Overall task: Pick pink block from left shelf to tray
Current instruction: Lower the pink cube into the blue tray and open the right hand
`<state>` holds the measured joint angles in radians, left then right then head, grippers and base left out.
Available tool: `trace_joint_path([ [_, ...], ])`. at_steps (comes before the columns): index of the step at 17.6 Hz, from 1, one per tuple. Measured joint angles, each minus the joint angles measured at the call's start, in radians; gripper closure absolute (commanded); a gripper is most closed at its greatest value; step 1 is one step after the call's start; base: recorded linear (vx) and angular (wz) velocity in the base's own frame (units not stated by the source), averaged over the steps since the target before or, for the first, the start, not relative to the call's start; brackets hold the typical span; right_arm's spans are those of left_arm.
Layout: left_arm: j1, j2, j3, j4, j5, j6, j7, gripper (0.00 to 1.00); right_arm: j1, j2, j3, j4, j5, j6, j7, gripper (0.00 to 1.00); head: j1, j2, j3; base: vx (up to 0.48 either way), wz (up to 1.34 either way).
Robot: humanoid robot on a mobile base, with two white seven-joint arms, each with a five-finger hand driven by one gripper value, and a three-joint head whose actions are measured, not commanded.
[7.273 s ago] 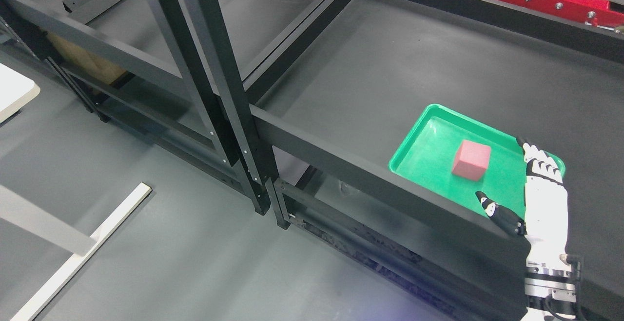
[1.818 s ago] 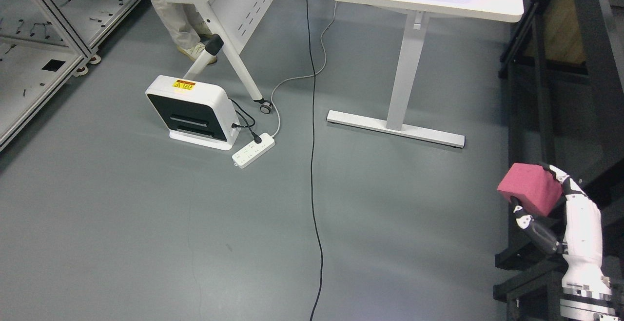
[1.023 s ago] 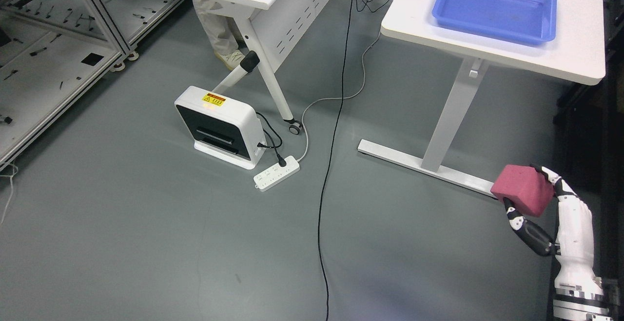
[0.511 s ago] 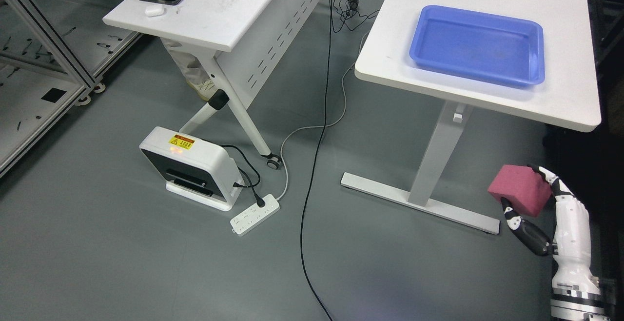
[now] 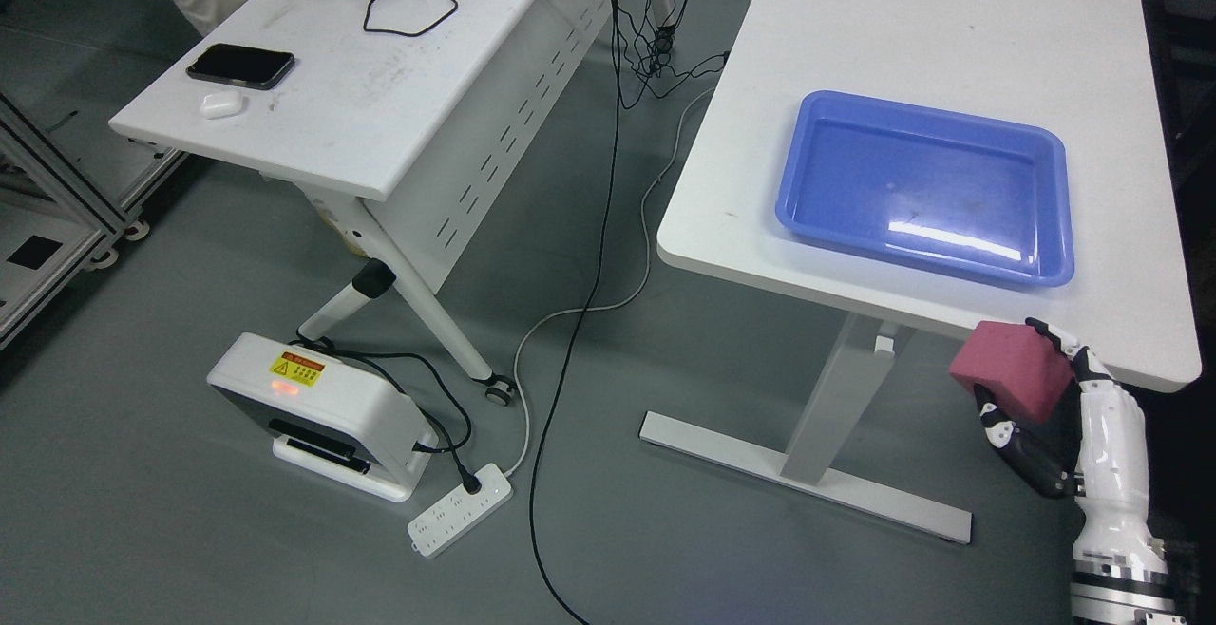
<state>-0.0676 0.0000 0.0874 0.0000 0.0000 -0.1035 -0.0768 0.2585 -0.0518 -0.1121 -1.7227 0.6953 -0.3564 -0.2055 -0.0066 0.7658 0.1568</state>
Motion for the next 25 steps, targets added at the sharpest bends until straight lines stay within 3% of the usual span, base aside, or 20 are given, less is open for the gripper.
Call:
trace_joint_path([
  [14, 0.000, 0.000, 0.000, 0.000, 0.000, 0.000, 0.000, 0.00, 0.005, -0.001, 0.001, 0.000, 0.000, -0.002, 0.006, 0.92, 0.0000, 0.000, 0.000, 0.293, -0.02],
  [19, 0.000, 0.000, 0.000, 0.000, 0.000, 0.000, 0.000, 0.00, 0.018, -0.002, 0.001, 0.000, -0.020, 0.002, 0.092, 0.65, 0.0000, 0.000, 0.000, 0.098, 0.00],
  [23, 0.000, 0.000, 0.000, 0.000, 0.000, 0.000, 0.000, 0.00, 0.023, -0.002, -0.001, 0.000, -0.091, 0.010, 0.180, 0.29, 0.0000, 0.000, 0.000, 0.035, 0.00],
  [25, 0.000, 0.000, 0.000, 0.000, 0.000, 0.000, 0.000, 0.00, 0.025, -0.002, -0.001, 0.000, -0.131, 0.012, 0.204, 0.18, 0.0000, 0.000, 0.000, 0.000, 0.00],
])
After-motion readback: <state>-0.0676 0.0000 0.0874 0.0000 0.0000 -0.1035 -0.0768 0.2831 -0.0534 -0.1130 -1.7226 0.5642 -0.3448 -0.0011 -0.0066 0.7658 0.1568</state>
